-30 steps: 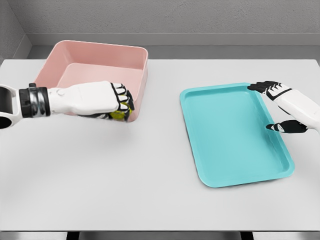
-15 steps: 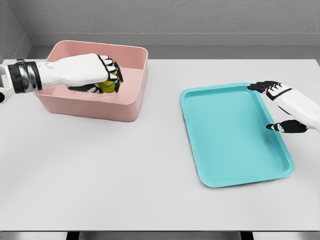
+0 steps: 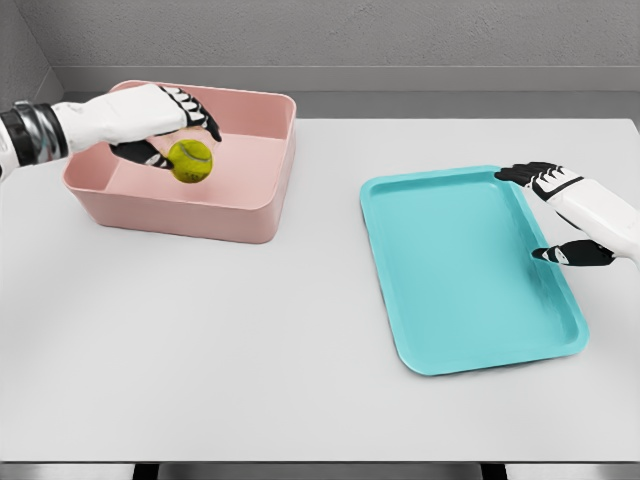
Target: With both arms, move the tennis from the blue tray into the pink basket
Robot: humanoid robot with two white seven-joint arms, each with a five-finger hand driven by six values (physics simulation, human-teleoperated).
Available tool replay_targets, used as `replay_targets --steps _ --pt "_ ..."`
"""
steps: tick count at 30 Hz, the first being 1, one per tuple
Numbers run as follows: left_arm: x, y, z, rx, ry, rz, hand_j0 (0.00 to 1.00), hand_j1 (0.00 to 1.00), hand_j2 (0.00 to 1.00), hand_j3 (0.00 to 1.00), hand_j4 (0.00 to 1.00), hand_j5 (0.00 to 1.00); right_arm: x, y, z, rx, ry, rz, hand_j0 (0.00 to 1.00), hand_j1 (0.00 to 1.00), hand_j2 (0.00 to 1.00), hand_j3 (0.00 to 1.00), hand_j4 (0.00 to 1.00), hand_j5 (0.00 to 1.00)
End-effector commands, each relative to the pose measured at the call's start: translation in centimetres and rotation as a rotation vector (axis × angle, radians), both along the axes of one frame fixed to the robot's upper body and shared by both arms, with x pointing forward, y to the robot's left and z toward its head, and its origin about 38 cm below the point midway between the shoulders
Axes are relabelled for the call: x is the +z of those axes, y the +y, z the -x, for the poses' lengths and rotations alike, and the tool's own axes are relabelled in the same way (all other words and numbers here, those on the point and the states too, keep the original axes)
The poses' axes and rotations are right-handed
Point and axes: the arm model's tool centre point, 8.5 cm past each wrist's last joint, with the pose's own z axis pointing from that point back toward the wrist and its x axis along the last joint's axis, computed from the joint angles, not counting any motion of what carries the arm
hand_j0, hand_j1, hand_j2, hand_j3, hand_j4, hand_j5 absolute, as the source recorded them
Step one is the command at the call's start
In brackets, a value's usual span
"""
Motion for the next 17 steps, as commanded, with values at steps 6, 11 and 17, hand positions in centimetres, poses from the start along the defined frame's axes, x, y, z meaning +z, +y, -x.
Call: replay_targets --steps 6,11,17 --pt "1.0 0.5 0.2 0.007 -0.015 0.035 1.00 1.00 1.00 1.00 1.00 1.00 0.1 0.0 0.0 0.000 0.001 -0.006 1.00 1.00 1.00 1.00 1.00 1.00" --pt "2.4 4.7 1.0 0.078 0.007 0.097 1.00 1.00 1.00 1.00 1.00 1.00 0.1 0.0 0.0 0.000 -0.001 -0.006 1.00 1.00 1.00 1.00 1.00 1.00" --pt "2.8 8.9 2.0 0.164 0.005 0.068 1.00 1.00 1.00 1.00 1.00 1.00 0.1 0.0 0.0 0.000 0.001 -0.006 1.00 1.00 1.00 1.00 1.00 1.00"
